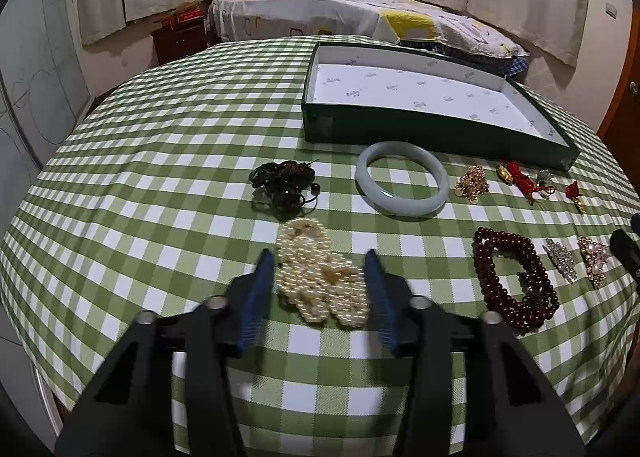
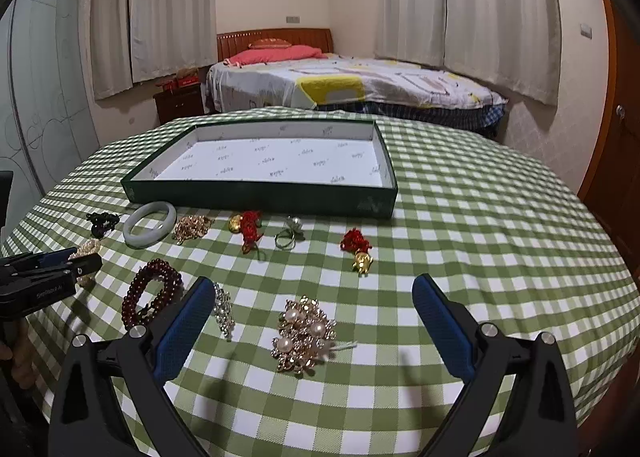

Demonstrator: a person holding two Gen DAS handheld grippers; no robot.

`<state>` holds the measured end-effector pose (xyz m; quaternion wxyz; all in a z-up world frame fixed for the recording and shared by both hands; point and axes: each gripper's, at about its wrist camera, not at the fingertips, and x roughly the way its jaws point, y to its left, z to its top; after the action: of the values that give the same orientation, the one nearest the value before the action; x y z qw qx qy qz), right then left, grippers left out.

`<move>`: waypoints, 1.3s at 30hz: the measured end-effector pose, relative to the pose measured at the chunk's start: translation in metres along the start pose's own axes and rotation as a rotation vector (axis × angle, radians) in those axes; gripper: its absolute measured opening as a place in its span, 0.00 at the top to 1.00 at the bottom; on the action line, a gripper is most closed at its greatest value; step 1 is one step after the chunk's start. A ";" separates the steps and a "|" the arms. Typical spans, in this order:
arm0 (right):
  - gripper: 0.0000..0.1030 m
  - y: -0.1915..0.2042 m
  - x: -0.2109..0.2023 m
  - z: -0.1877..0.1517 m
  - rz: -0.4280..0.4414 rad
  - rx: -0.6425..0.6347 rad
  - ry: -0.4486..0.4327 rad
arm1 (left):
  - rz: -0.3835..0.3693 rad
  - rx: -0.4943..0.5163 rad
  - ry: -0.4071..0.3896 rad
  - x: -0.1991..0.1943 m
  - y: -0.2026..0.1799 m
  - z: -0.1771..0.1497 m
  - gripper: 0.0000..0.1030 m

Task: Organize jewelry
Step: 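Grasp the pearl strand with the left tool while the right tool grasps the rhinestone hairpin, then lower pearls and hairpin into the green box and open both tools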

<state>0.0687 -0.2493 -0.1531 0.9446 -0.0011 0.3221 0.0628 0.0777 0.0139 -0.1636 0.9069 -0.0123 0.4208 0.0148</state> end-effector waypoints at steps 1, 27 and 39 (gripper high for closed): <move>0.06 0.000 0.001 0.000 0.002 0.004 0.008 | 0.002 -0.003 0.000 0.000 0.001 0.000 0.64; 0.81 0.049 0.030 -0.009 0.164 -0.118 0.161 | 0.012 -0.016 -0.030 -0.013 0.007 0.000 0.74; 0.88 0.038 0.019 -0.006 0.161 -0.075 0.128 | 0.016 -0.002 -0.054 -0.020 0.005 0.005 0.75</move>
<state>0.0759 -0.2092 -0.1679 0.9134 -0.0143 0.3781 0.1503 0.0689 0.0190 -0.1454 0.9179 -0.0093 0.3962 0.0226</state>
